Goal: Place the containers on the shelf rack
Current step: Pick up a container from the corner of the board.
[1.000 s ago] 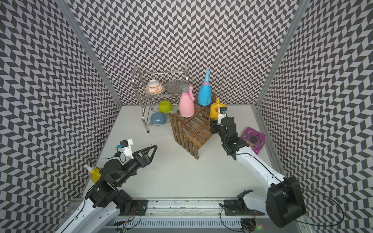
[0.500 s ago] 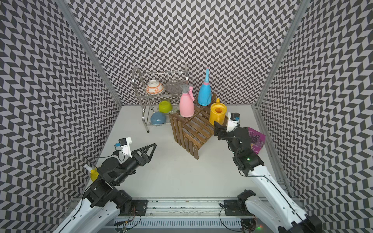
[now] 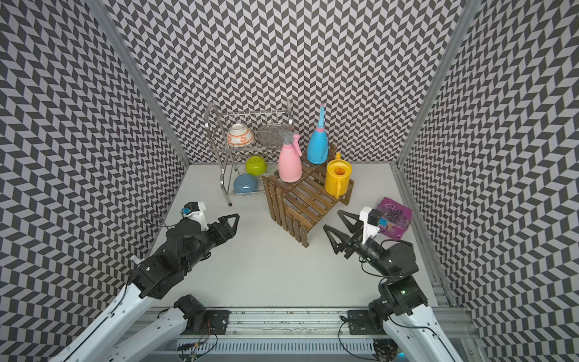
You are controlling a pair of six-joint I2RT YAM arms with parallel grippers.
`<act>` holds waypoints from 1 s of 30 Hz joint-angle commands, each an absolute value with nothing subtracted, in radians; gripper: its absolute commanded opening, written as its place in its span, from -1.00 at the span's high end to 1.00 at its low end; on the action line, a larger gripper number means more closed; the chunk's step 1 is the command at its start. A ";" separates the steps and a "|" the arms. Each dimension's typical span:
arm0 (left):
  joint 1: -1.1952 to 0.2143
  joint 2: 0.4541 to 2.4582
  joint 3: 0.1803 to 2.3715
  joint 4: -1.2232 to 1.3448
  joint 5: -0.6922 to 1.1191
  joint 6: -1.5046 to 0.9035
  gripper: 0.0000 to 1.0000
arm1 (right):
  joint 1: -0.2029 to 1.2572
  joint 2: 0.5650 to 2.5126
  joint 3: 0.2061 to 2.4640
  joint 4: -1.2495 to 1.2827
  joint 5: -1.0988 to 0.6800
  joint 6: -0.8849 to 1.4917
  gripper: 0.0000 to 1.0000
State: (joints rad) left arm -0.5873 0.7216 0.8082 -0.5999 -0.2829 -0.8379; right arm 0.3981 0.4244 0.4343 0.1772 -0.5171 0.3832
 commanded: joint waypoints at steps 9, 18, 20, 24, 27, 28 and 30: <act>-0.584 0.945 1.058 -1.257 -0.776 -1.136 -0.88 | 0.520 0.341 0.363 0.275 -0.645 0.425 -0.66; -0.343 0.940 1.113 -1.358 -0.817 -1.107 -1.00 | 0.567 0.355 0.365 0.202 -0.610 0.400 -0.66; -0.259 0.944 1.114 -1.355 -0.841 -1.077 -1.00 | 0.574 0.361 0.369 0.190 -0.594 0.395 -0.66; -0.091 0.943 1.113 -1.295 -0.857 -0.999 -1.00 | 0.589 0.378 0.375 0.177 -0.584 0.382 -0.66; -0.005 0.934 1.082 -1.236 -0.859 -0.990 -1.00 | 0.598 0.398 0.382 0.168 -0.579 0.373 -0.66; 0.024 0.933 1.065 -1.217 -0.858 -0.997 -1.00 | 0.600 0.404 0.382 0.168 -0.580 0.372 -0.66; 0.074 0.939 1.035 -1.188 -0.847 -1.034 -1.00 | 0.606 0.421 0.385 0.164 -0.580 0.371 -0.66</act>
